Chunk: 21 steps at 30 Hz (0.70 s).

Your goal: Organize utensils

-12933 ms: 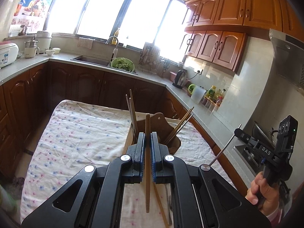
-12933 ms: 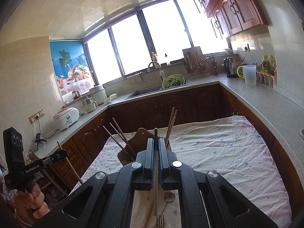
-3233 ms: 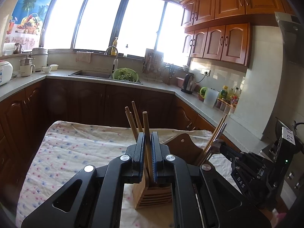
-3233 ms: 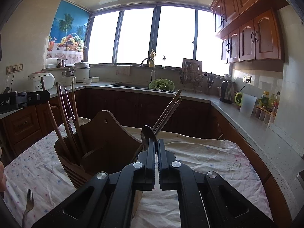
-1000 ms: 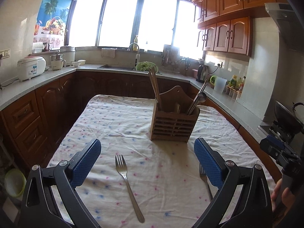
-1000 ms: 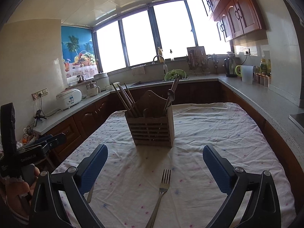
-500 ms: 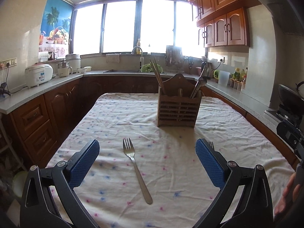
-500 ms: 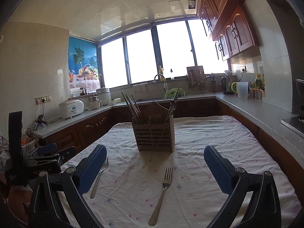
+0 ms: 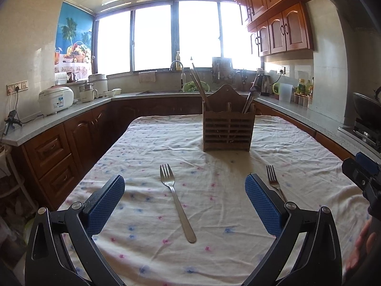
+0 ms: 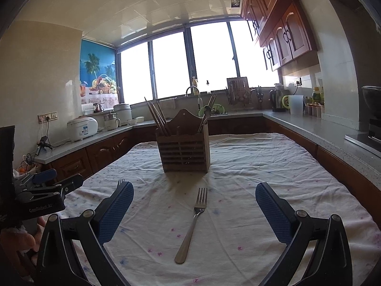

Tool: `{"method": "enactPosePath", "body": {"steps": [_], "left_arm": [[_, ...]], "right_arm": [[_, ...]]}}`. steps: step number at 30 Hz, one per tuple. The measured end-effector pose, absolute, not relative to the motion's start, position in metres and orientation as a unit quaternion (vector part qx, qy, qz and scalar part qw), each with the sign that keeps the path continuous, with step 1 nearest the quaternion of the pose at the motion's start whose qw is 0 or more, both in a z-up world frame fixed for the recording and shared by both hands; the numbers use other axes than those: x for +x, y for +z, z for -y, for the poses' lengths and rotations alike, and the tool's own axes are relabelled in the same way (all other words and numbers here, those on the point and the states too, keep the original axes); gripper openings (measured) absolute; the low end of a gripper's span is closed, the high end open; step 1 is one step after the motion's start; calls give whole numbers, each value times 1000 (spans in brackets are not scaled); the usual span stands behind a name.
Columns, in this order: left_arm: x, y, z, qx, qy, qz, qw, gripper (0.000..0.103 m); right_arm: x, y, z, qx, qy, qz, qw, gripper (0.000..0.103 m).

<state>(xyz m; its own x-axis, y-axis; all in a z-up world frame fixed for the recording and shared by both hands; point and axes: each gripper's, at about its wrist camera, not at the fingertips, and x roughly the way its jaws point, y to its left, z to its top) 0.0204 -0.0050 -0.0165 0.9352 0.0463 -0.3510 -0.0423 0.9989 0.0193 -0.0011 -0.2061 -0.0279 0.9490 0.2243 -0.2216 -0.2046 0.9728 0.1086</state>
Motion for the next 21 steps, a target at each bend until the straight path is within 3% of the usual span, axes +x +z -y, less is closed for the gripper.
{"method": "enactPosePath", "body": {"steps": [21], "left_arm": [[17,-14,3,2,30,-179,983,103]], "right_arm": [[-3,-26,204,39,105,-122,986,103]]}}
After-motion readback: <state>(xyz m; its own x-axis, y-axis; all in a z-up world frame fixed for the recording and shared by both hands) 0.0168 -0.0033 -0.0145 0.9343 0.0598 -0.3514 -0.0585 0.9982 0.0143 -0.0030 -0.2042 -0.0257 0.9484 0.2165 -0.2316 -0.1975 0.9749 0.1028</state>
